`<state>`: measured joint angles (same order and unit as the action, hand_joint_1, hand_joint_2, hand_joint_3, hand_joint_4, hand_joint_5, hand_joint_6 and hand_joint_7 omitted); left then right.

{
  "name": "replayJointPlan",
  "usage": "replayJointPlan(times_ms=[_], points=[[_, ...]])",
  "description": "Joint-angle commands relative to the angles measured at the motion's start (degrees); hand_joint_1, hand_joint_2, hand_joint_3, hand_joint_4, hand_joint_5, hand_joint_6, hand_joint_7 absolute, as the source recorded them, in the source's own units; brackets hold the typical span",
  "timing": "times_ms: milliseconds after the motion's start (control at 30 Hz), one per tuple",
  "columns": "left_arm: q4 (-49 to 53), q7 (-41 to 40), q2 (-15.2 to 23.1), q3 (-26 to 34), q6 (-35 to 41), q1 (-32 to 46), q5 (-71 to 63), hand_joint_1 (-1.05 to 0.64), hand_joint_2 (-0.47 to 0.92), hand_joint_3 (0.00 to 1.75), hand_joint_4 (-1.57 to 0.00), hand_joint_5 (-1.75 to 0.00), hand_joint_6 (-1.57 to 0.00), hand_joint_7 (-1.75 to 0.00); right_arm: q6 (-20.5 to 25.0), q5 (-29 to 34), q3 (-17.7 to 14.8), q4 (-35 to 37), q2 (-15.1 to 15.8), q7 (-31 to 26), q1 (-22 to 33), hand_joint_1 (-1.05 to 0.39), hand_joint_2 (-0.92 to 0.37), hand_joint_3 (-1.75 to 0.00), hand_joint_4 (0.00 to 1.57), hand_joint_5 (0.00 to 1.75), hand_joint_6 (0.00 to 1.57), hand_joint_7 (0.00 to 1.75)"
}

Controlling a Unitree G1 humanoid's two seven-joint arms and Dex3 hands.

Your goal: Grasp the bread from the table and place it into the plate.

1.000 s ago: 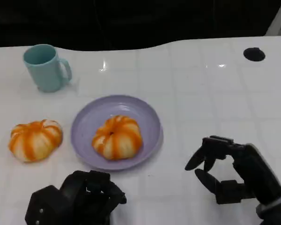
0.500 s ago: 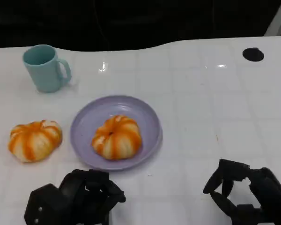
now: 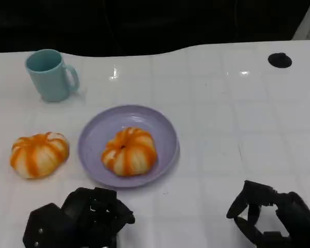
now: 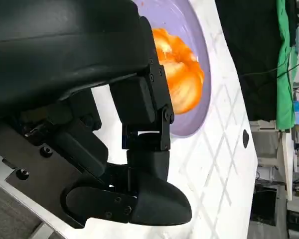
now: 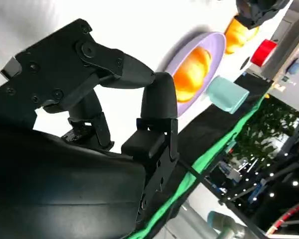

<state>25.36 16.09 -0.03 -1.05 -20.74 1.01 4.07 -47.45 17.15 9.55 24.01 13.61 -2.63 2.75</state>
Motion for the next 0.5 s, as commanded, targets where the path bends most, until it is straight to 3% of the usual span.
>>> replayJointPlan(times_ms=[33,500], points=[[0.8,0.2,1.0,0.6,-1.2,-0.3,0.3,-1.05,0.60,0.58,-1.57,-1.20,-1.49,-0.60,-1.3,0.6,-0.9,1.6,0.0,-1.4,-0.6,-0.35,-0.59,-0.88,0.72,1.75,0.65,1.42],[2.3,0.1,1.4,0.8,-2.4,-0.4,0.5,-1.05,0.60,0.59,-1.57,-1.18,-1.48,-0.63,-2.3,1.1,-0.6,2.4,-0.7,-1.7,-0.6,-0.35,-0.59,-0.83,0.72,1.75,0.67,1.36]])
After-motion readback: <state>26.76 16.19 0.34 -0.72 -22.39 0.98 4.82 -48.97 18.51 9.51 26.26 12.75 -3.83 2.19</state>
